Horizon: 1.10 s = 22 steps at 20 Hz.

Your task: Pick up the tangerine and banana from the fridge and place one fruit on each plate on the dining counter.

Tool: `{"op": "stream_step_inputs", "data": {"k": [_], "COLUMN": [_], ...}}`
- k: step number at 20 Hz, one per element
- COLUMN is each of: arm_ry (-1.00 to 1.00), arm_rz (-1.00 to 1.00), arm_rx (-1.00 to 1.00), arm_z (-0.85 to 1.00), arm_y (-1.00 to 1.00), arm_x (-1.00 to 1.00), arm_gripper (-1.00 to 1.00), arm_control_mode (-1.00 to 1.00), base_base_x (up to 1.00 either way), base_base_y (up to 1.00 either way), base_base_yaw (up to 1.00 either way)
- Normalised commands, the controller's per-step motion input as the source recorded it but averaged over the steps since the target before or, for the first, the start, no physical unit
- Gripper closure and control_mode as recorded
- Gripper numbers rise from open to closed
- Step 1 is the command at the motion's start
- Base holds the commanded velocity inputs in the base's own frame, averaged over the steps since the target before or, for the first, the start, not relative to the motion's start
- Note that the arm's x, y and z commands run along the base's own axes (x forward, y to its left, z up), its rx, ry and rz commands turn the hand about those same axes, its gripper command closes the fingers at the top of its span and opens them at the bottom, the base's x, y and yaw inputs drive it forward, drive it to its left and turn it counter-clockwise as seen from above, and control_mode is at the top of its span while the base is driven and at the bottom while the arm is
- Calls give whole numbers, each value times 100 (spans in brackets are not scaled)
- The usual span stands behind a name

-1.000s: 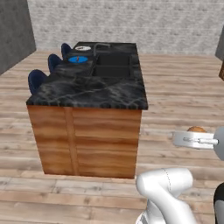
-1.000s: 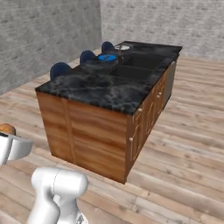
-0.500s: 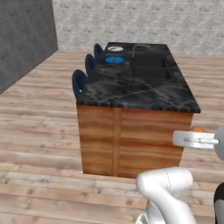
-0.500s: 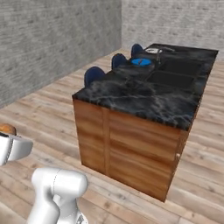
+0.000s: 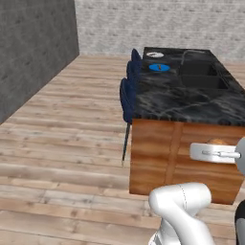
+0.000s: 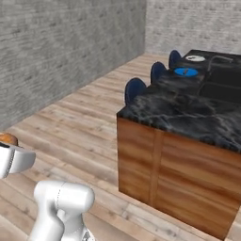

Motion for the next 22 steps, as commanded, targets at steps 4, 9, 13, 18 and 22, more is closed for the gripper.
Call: {"op": "stream_step_inputs", "data": {"k": [4, 9, 13, 18, 22], "arm_ry": [0, 0, 0, 0, 0], "arm_rz": [0, 0, 0, 0, 0], "arm_rx": [0, 0, 0, 0, 0], "arm_z": [0, 0, 0, 0, 0], "arm_y": [0, 0, 0, 0, 0], "arm_x": [0, 0, 0, 0, 0], "arm_gripper": [100, 100, 100, 100, 100], "arm_control_mode": [100, 100, 100, 100, 100], "base_base_x": [77, 78, 62, 65, 73], "base_base_y": [100, 100, 99, 85, 77], "base_base_yaw": [0, -7, -23, -36, -45]}}
